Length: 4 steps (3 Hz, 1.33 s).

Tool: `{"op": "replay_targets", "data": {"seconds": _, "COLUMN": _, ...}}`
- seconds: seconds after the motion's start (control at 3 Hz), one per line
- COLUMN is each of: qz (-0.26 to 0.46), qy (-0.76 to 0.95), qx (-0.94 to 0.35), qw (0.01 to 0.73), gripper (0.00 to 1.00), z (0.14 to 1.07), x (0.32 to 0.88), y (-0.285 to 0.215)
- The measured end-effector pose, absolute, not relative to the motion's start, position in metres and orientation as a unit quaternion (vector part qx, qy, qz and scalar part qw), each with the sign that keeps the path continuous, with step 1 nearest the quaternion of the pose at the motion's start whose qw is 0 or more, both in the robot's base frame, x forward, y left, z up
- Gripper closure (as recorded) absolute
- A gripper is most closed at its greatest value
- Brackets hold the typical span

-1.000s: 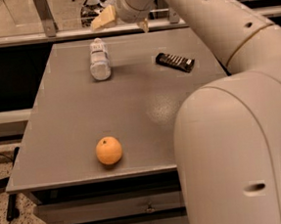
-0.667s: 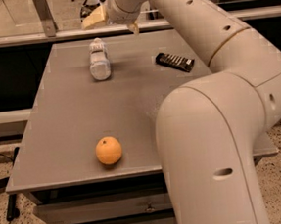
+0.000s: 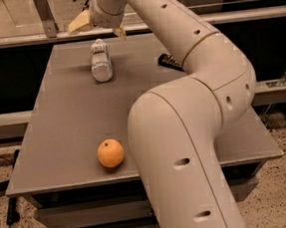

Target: Place blue plastic bottle upright

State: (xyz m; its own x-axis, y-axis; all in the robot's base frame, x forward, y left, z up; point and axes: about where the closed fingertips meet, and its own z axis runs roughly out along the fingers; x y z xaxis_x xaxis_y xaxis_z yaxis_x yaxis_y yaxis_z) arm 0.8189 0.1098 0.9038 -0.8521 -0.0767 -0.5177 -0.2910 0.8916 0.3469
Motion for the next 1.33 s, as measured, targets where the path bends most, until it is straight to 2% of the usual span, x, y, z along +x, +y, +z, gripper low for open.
{"op": "replay_targets", "data": {"seconds": 0.67, "qz": 0.168, "qy": 0.955, "qx": -0.13, "qw": 0.205, "gripper": 0.0, "z": 0.879, "x": 0.807, "y": 0.146}}
{"op": "replay_targets", "data": {"seconds": 1.33, "qz": 0.125, "qy": 0.97, "qx": -0.125, "qw": 0.168, "gripper": 0.0, "z": 0.852, "x": 0.8, "y": 0.14}}
